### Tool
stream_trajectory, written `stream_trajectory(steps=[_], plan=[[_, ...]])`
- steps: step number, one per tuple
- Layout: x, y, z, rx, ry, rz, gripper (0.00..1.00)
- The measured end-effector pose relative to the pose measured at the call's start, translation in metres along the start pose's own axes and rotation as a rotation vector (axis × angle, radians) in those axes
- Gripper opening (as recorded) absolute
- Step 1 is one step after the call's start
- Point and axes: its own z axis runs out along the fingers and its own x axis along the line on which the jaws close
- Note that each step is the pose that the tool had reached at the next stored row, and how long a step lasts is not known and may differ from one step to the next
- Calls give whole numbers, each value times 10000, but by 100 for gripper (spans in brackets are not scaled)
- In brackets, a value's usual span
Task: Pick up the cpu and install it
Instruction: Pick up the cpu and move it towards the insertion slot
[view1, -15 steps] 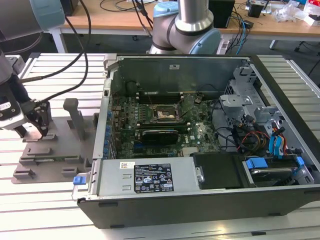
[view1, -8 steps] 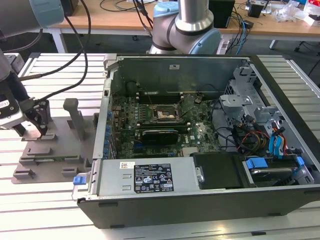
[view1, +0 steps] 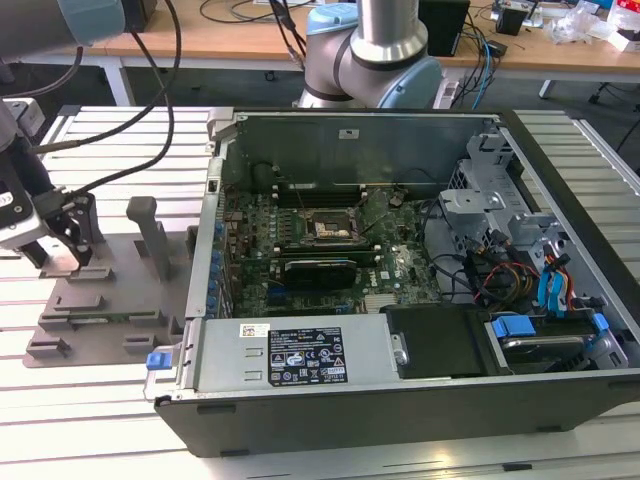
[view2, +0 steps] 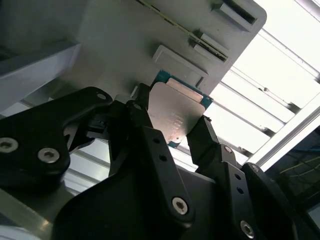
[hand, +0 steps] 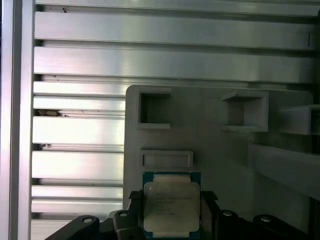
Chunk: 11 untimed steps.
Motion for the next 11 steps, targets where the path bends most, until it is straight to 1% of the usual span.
stream_trajectory(steps=[7,11], plan=[[-2,-1,-75,0,1,0,55],[-3,-1,-104,-1,0,0,55]])
